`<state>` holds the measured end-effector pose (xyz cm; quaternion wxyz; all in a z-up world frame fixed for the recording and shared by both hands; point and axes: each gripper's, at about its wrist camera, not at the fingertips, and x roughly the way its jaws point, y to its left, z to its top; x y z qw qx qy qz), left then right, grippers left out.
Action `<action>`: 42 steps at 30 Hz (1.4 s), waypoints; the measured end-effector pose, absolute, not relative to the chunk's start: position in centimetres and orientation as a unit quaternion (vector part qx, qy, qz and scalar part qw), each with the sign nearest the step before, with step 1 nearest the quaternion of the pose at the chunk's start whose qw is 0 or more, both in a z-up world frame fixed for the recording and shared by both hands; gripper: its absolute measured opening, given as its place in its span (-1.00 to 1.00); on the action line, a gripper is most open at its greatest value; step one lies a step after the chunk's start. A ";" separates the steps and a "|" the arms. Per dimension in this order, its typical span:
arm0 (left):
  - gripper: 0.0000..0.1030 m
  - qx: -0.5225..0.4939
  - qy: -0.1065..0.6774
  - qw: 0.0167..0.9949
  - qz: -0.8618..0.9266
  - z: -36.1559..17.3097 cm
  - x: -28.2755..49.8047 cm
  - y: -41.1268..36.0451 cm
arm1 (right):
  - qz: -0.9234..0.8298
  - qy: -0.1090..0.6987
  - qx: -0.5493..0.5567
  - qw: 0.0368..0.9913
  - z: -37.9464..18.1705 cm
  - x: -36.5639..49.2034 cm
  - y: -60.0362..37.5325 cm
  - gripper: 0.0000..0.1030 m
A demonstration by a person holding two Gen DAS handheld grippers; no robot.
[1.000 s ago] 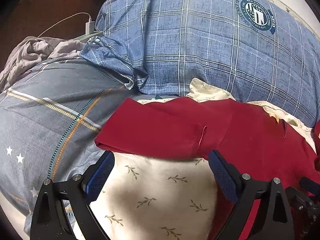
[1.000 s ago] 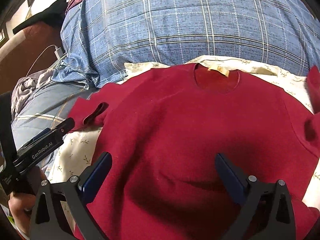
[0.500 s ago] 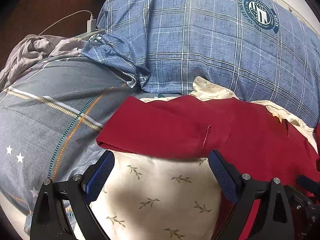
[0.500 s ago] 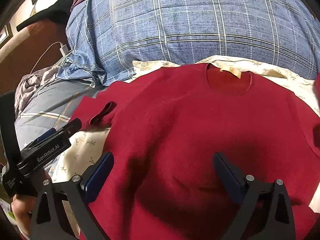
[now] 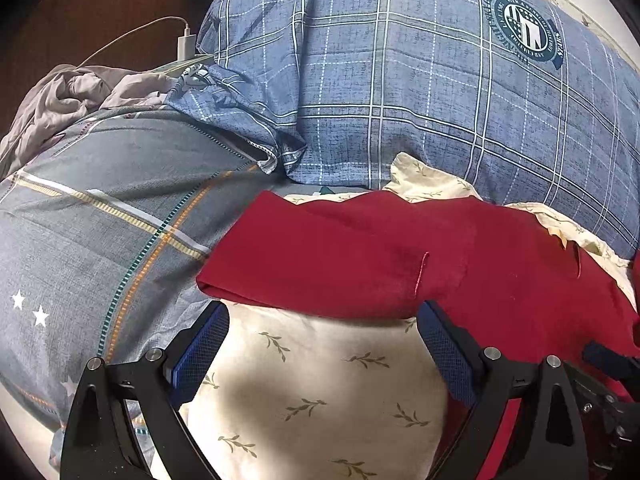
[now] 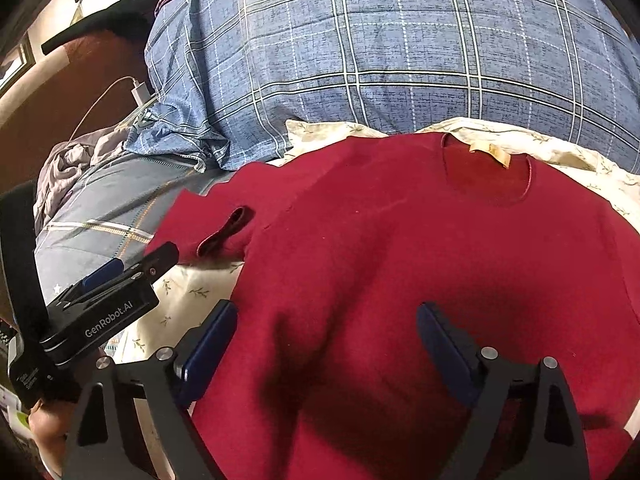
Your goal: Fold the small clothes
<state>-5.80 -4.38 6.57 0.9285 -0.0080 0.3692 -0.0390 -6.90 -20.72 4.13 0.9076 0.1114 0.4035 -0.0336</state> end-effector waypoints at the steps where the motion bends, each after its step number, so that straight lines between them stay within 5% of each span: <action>1: 0.84 -0.008 0.370 0.928 -0.038 6.6 -5.8 -4.4 | -0.032 0.403 0.110 0.908 4.2 -6.8 -20.5 0.78; 26: 0.84 -0.024 0.383 0.923 -0.011 6.4 -4.4 -2.8 | 0.001 0.396 0.099 0.913 5.4 -3.7 -19.1 0.74; 42: 0.84 -0.075 0.398 0.913 0.048 6.6 -2.3 1.4 | 0.087 0.440 0.116 0.886 3.3 3.2 -16.0 0.21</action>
